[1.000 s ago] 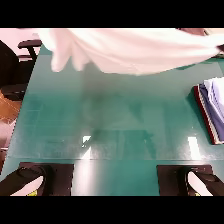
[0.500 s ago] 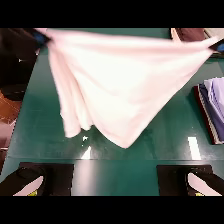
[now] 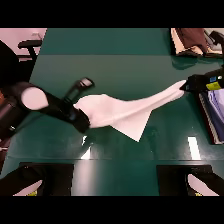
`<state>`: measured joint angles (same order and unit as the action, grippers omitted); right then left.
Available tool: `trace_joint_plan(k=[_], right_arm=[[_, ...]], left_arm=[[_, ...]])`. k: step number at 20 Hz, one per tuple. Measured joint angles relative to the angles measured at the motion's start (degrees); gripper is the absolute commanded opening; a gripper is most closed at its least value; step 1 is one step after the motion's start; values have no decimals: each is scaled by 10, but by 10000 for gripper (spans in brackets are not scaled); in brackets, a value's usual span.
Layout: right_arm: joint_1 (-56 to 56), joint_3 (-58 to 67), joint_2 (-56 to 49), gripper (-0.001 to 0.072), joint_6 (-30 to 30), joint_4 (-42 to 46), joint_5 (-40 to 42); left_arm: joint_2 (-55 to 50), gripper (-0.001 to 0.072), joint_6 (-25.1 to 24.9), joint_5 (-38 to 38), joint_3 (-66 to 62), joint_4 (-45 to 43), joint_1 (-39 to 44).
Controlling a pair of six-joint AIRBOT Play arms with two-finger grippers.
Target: Fold the shirts.
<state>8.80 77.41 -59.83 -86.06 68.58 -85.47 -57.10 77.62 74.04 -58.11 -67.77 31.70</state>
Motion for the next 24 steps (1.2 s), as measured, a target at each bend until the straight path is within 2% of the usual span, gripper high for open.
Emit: trace_joint_plan(k=[1,2,3,6,8,10,15,19,24], right_arm=[[-5,-12,7,12,0,0,4],[-10,-24,12,12,0,1,8],[-16,-34,16,12,0,2,10],[-31,-50,22,12,-1,2,15],[-37,-54,23,12,-1,1,21],[-39,-56,24,12,-1,0,24],[-42,-59,25,13,-1,0,30],[-42,-59,25,12,-1,0,38],[-42,-59,25,12,0,0,43]], left_arm=[[0,154,0,-1,10,10,20],[0,418,0,-3,17,21,36],[0,571,0,-8,22,29,47],[0,572,0,-28,22,40,61],[0,572,2,-41,6,29,40],[0,572,12,-56,-10,4,-13],[-34,572,26,-94,-17,-20,-217],[-109,572,9,-94,3,36,-320],[-210,572,-21,-80,12,105,-338]])
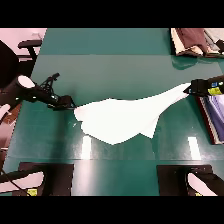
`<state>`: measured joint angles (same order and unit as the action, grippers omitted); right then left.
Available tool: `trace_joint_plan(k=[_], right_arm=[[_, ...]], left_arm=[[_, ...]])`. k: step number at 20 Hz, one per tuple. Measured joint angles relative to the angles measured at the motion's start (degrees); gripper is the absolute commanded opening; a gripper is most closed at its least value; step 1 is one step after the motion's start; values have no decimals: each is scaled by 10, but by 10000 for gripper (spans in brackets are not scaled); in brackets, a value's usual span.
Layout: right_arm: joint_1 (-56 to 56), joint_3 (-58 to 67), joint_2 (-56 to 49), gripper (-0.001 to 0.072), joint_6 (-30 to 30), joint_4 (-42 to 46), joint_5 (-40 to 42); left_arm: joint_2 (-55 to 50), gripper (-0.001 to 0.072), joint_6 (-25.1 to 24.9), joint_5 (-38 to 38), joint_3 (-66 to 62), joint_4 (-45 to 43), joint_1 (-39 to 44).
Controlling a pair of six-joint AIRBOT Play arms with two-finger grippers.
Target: Fold the shirts.
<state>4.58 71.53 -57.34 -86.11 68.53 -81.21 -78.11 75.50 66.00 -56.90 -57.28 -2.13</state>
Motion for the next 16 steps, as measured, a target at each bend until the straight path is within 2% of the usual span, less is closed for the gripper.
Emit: trace_joint_plan(k=[3,4,5,6,11,16], right_arm=[[0,0,0,13,0,0,1],[0,0,0,13,0,0,1],[0,0,0,12,0,0,1],[0,0,0,13,0,0,1],[0,43,-13,13,2,0,2],[0,210,-46,13,17,1,-7]], left_arm=[[-36,569,-7,-5,1,22,25],[-43,440,-7,-14,1,25,32],[-47,219,-8,-21,0,30,37],[-50,35,-9,-22,-2,35,41],[-37,31,-10,-19,-54,47,49],[85,32,-10,-36,-206,46,36]])
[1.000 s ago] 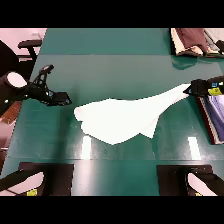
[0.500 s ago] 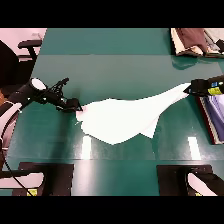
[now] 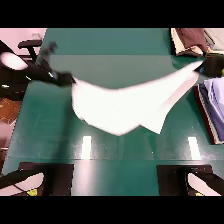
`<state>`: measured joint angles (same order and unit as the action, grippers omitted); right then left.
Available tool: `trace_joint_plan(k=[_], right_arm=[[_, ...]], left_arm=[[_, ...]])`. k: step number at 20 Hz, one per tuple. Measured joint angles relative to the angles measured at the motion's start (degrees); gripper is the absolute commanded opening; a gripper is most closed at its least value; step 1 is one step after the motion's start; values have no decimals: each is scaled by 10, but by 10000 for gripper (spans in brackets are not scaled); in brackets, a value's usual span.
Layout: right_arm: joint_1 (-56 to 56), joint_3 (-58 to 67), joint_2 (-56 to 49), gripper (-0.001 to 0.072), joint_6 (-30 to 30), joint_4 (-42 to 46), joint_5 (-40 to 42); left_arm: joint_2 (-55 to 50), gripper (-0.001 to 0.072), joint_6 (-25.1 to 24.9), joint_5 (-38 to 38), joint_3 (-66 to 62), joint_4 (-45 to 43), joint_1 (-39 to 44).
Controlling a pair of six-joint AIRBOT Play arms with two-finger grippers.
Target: Fold the shirts.
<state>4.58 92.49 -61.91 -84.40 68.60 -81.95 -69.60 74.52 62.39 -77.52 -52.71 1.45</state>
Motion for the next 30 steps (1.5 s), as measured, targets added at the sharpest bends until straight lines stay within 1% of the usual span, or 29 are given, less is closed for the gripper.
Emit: trace_joint_plan(k=[4,7,12,14,16,18,20,23,25,27,30], right_arm=[[0,177,-11,12,7,0,-6],[0,254,9,12,10,3,3],[0,235,92,11,14,19,71],[0,240,106,11,11,39,80],[0,261,99,11,8,52,70],[0,284,73,11,2,59,45],[0,282,39,11,-4,65,23],[0,230,-25,12,-10,71,-2],[0,192,-75,12,-11,70,-14],[0,156,-133,12,-12,69,-20],[0,128,-226,14,-12,62,-14]], left_arm=[[123,31,0,-24,-145,-17,-14],[198,31,0,-39,-227,-31,-18],[260,30,6,-56,-324,-59,-20],[268,29,16,-65,-345,-83,-20],[264,30,25,-67,-354,-111,-20],[243,30,30,-49,-358,-135,-20],[202,31,33,-12,-357,-143,-20],[114,32,35,48,-330,-155,-20],[48,32,36,70,-297,-156,-20],[-24,32,36,77,-257,-156,-20],[-132,32,34,60,-218,-156,-20]])
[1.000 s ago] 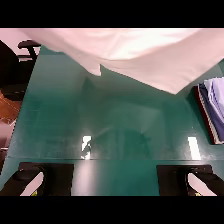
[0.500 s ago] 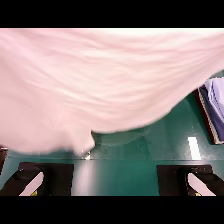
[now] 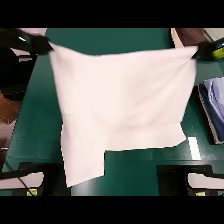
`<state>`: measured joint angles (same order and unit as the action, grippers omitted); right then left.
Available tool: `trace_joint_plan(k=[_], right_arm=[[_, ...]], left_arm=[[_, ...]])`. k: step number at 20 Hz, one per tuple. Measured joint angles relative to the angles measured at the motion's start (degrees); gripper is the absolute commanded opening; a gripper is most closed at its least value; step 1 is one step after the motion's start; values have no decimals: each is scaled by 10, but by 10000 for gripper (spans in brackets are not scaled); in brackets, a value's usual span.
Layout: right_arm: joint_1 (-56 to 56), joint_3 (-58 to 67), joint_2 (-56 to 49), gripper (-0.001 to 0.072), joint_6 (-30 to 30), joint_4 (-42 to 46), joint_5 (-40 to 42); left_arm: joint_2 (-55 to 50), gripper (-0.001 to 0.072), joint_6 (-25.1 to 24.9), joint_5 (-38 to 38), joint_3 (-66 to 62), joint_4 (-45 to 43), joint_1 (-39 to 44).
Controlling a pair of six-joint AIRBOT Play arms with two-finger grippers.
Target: Fold the shirts.
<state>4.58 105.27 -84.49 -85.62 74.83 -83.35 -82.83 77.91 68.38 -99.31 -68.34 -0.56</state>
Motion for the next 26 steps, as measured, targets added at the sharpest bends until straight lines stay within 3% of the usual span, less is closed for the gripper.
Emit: trace_joint_plan(k=[2,3,4,5,8,12,16,21,26], right_arm=[[-1,-8,-51,16,0,-18,13],[-4,-10,-71,60,0,-31,20],[-8,-12,-88,293,-1,-45,31],[-13,-13,-102,457,-2,-64,39],[-36,-8,-121,451,1,-114,46],[-66,-37,-93,450,27,-169,-4],[-78,-158,-3,450,51,-189,-15],[-81,-311,108,450,60,-196,36],[-82,-375,166,450,62,-198,70]], left_arm=[[-51,35,-1,-18,11,0,0],[-72,176,-2,-28,15,-1,0],[-86,499,-2,-35,17,-3,0],[-96,545,-2,-40,17,-3,-2],[-110,532,7,-10,-1,-4,-21],[-63,532,20,55,35,-3,-63],[62,532,25,68,229,-7,-85],[228,532,39,66,525,-1,-93],[299,532,43,32,692,45,-94]])
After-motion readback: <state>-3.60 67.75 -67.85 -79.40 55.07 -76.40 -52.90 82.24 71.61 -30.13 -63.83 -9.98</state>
